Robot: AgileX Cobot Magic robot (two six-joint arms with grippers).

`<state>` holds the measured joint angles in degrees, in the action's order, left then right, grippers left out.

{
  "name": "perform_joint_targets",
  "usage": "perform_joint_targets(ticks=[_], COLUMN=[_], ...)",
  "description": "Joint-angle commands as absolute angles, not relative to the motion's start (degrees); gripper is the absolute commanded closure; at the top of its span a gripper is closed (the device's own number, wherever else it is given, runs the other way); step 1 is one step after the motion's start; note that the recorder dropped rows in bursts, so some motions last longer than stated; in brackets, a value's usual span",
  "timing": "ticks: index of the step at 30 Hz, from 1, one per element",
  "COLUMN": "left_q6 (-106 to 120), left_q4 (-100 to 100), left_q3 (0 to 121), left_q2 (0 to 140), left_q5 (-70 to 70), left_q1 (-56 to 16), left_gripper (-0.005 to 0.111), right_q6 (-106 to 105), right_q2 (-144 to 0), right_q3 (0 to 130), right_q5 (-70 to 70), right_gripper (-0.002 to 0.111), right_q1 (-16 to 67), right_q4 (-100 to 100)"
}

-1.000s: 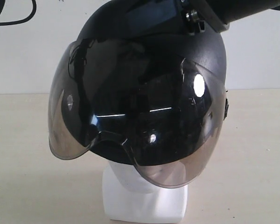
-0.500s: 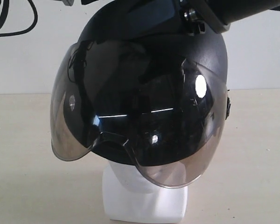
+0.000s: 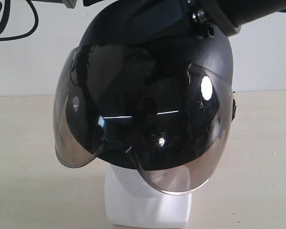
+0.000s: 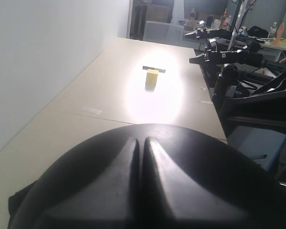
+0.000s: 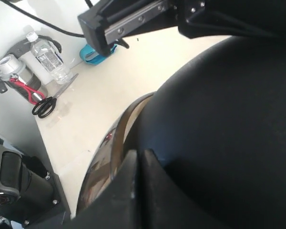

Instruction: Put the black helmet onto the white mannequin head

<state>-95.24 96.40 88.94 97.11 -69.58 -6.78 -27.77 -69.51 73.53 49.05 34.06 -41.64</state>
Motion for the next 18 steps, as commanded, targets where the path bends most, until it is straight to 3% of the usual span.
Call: perform_joint_targets(ticks=[1,11,18], left_q6=[-94.93,-95.17,-95.17], left_q4=[99.95,99.95,99.95], left_q3=[87.96,87.96,87.96], left_q2=[97.37,97.37,97.37], left_q5=[-69.96,-69.96,-69.96], left_q1=[-7.14,-7.14,-7.14], left_gripper=[0.102,0.102,0.102], right_q6=[-27.53,-25.84,-21.25], right_q2=[-69.84,-72.16,-72.68], right_q3=[72.64,72.64,72.64], right_q5=[54.43,61.30,59.84], right_gripper=[0.109,0.109,0.109], right_q1=[33.82,34.06,42.63], right_q4=[-37.91,-36.85,-29.13])
